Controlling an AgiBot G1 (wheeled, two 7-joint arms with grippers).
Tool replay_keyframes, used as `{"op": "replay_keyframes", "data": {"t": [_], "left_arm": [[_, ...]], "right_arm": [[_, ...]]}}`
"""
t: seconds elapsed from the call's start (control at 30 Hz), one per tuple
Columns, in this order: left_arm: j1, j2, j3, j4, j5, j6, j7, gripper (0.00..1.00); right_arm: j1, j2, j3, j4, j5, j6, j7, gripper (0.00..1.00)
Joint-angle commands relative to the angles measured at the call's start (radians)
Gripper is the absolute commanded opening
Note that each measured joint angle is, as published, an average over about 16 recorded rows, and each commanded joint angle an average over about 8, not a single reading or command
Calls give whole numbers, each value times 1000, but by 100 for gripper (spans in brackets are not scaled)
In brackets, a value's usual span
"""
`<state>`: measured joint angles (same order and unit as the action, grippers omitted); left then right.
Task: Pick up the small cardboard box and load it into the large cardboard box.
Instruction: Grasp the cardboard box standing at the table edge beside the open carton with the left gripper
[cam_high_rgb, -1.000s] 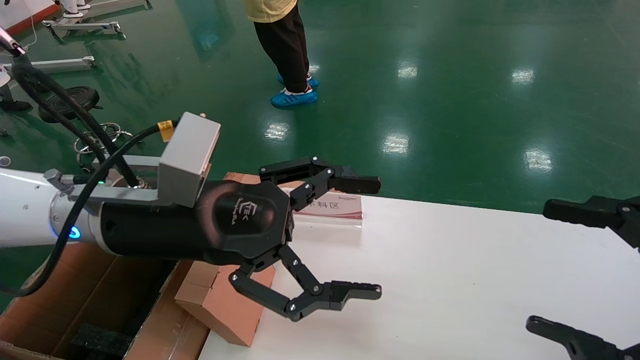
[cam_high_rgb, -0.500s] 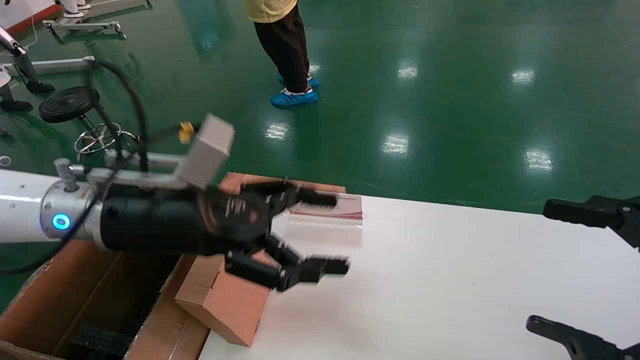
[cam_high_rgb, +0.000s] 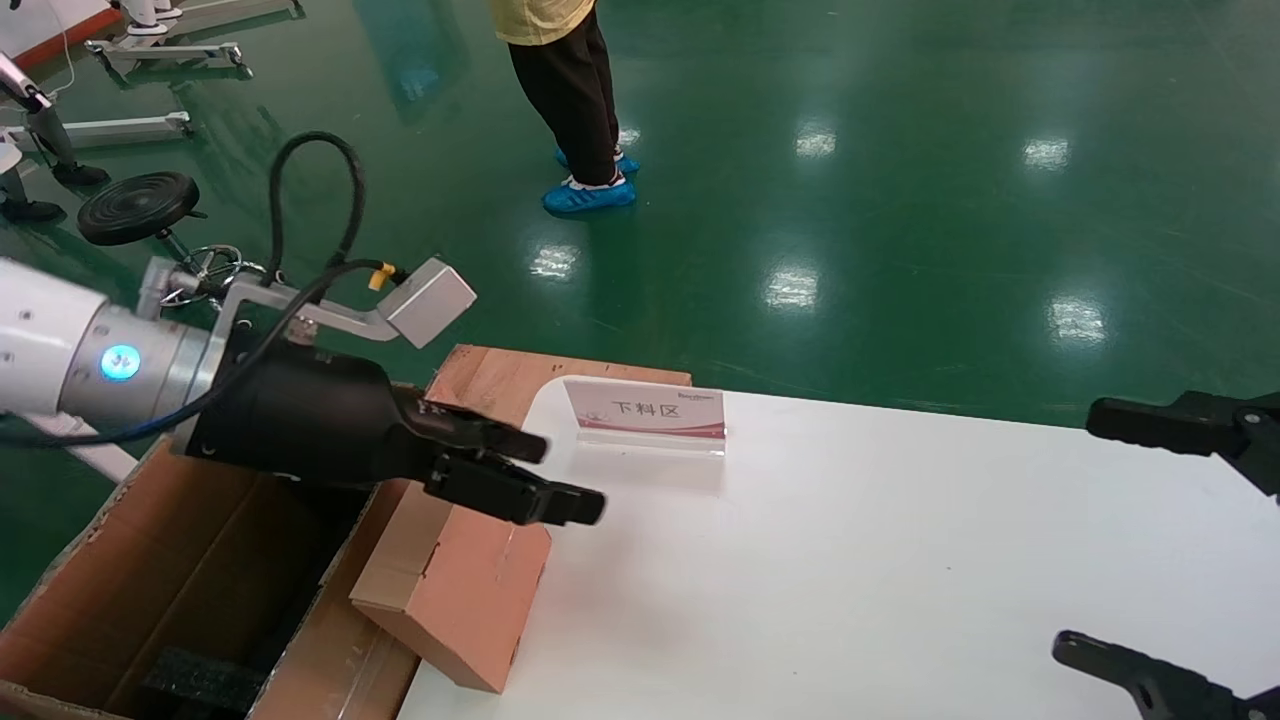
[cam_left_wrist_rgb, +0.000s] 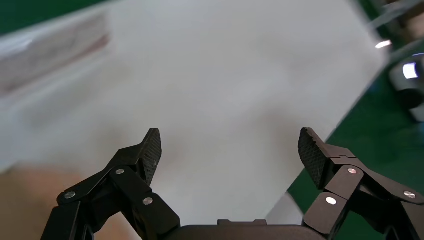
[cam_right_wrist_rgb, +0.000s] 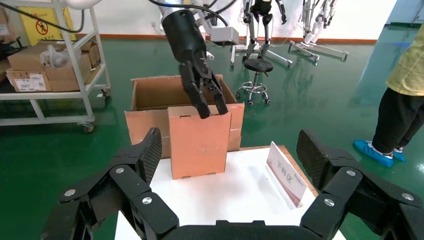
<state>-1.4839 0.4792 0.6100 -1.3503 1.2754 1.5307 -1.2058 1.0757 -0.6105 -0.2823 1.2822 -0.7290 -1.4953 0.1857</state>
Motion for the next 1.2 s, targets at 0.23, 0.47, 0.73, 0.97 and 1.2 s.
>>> {"op": "replay_keyframes", "data": {"t": [0.23,0.47,0.73,0.97,1.2], "left_arm": [[-239,59,226,-3,178,59,-223,100],[-433,122,488,-3,232,65,-332,100],[-637,184,787,-3,233,59,-466,100],[-712,188,918,-5,185,36,-502,100],[-740,198,995,-4,183,27,-519,100]], "right_arm": [[0,0,-1,0,0,0,0,100],[0,0,-1,0,1,0,-1,100],[0,1,-2,0,1,1,-1,100],[0,1,-2,0,1,1,-1,100],[1,1,-3,0,2,1,-1,100]]}}
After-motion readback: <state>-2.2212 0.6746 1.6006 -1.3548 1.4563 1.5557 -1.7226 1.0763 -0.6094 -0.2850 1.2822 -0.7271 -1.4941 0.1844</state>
